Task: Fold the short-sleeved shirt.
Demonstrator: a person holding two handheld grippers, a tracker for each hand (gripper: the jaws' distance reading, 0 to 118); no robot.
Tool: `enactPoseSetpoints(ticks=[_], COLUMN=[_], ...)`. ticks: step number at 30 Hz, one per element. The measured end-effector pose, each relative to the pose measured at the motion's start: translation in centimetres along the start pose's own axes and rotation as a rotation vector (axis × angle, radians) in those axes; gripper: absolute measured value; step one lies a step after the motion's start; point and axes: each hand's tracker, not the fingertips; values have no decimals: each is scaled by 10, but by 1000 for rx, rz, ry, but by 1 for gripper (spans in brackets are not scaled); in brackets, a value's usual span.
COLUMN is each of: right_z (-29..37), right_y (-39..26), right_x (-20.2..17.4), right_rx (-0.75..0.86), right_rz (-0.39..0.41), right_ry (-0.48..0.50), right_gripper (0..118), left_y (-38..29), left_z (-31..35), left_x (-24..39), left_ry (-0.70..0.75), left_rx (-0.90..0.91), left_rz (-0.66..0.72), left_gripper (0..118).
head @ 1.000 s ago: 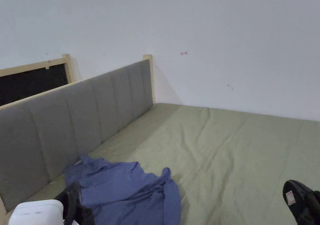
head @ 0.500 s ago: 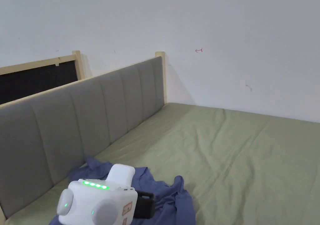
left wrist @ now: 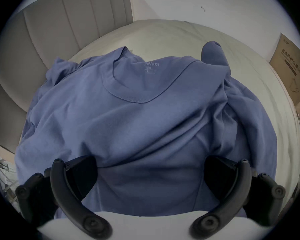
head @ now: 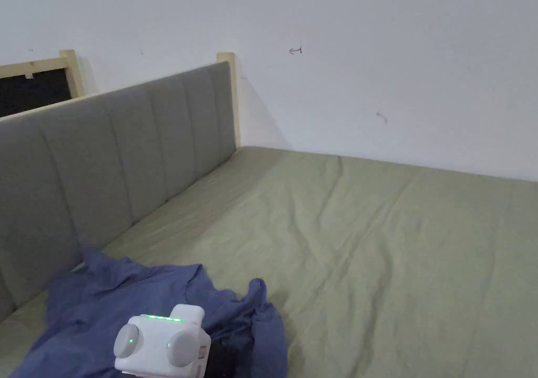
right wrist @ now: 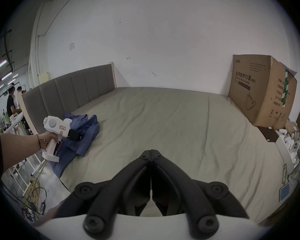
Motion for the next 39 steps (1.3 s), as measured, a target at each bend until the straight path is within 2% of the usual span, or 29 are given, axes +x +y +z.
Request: enactPoseSetpoints(ticks=[2,3,4,5,6,9,12,16,20,23,27,30,33,34,39], right_z=[0,1,3,5,8,18,31,49,64,76,91,103,115,118,137], right_y=[0,0,0,0,0,3,8,12,12,12,12,11,9,9,5], right_x=[0,-1,-1,-1,-1,0,5,16,28,36,47,57,71,76,101], right_rx=[-5,-8,-7,-5,0,19,49,99,137,161,200,228,258,263,266], right_rz=[-13,-23,-28,-31,-29,-12,-16,-42,-80,-120,-145,-158,-190,-197,-209], right_ry=[15,24,31,37,41,40,37,27,13,5,-11,-41,-77,-92,-167], right_gripper=[0,0,0,0,0,0,0,0,0,0,0,0,0,0,0], left_y=[-1,-3,-5,-7,-12,-13,0,31,57,72,83,81,76,73,44], left_z=[11,21,32,42,55,87,129,202,288,359,437,468,475,474,411], left_x=[0,3,6,9,15,4,-9,-27,-17,17,91,158,224,243,338], left_ry=[22,27,43,92,138,41,29,14,13,-64,-257,-424,-665,-705,-766], left_rx=[41,89,150,189,196,222,262,378,589,737,864,903,817,792,625], left_rz=[10,-10,-29,-54,-79,-43,-22,45,-6,-44,-186,-274,-355,-377,-542], left_gripper=[117,102,75,36,1,1,1,1,1,1,1,1,1,1,1])
